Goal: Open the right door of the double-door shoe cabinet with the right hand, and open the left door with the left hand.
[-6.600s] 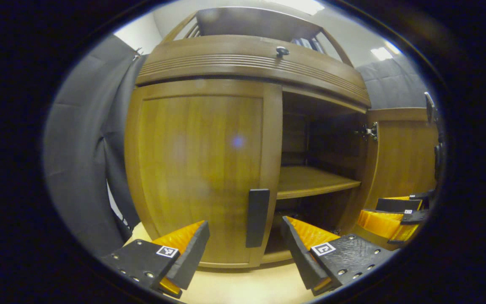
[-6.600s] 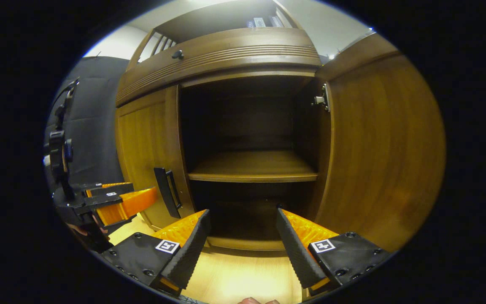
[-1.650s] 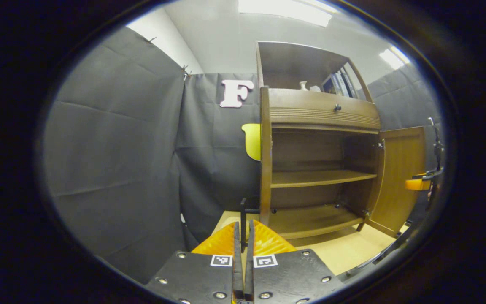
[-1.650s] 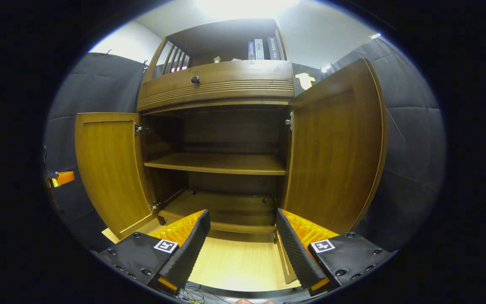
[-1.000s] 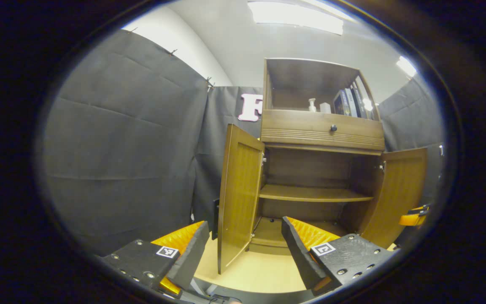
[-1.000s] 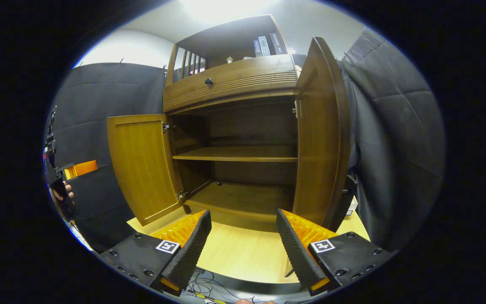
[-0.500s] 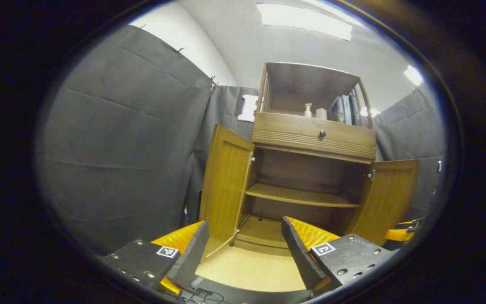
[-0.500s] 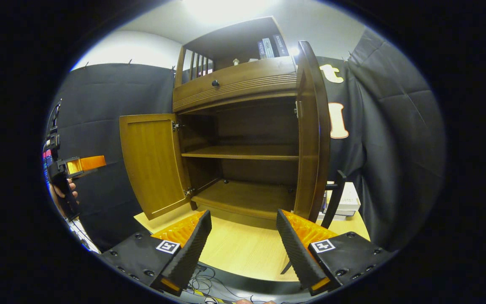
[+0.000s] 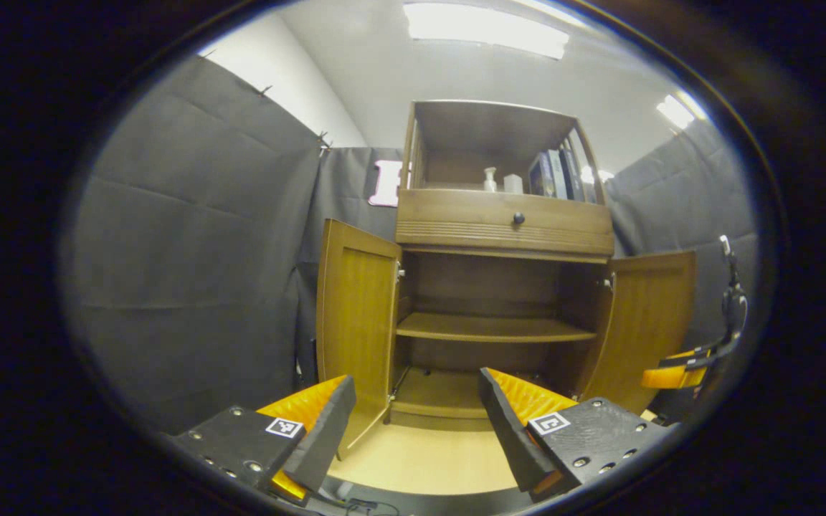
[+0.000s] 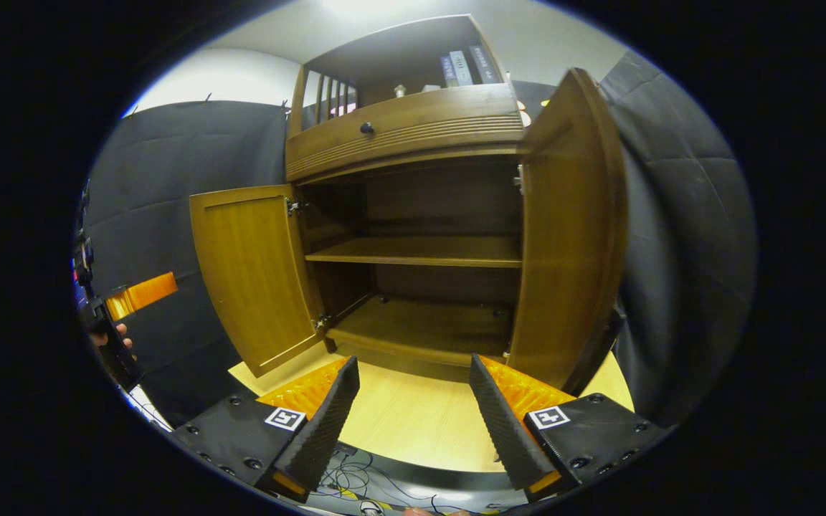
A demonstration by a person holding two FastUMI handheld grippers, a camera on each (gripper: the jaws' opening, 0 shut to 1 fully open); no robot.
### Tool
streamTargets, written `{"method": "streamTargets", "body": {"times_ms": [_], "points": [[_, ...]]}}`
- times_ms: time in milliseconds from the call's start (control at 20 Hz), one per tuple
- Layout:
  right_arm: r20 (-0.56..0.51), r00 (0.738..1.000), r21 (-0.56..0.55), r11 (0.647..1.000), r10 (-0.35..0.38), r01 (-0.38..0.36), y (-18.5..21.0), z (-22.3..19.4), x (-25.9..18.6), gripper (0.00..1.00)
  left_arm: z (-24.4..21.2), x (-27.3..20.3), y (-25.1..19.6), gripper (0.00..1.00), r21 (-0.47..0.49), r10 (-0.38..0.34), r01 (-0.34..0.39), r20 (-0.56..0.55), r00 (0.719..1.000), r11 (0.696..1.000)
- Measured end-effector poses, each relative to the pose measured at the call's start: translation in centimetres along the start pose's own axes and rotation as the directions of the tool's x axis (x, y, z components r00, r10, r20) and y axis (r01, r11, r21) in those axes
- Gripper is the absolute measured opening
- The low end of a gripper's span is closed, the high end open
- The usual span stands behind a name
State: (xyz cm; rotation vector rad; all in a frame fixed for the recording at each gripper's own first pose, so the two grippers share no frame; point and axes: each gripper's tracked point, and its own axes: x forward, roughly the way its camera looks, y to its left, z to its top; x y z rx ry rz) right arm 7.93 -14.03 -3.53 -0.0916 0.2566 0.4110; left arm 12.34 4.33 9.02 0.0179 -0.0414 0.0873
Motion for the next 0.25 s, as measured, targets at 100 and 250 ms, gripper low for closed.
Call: {"method": "streamTargets", "body": {"times_ms": [100,250], "points": [[-0.045,0.998,-0.062,0.997,0.034,-0.037,1.5,-0.3,0.3,0.93,-0.5,0.8,0.7,1.00,0.053,0.010,-0.010,-0.006,1.000,0.999],[-0.041,0.997,-0.124,0.990,0.060,-0.064,3.2,0.4,0.8,0.93,-0.6,1.8,0.8,1.00,0.036,-0.026,0.026,-0.009,1.000,0.999]]}}
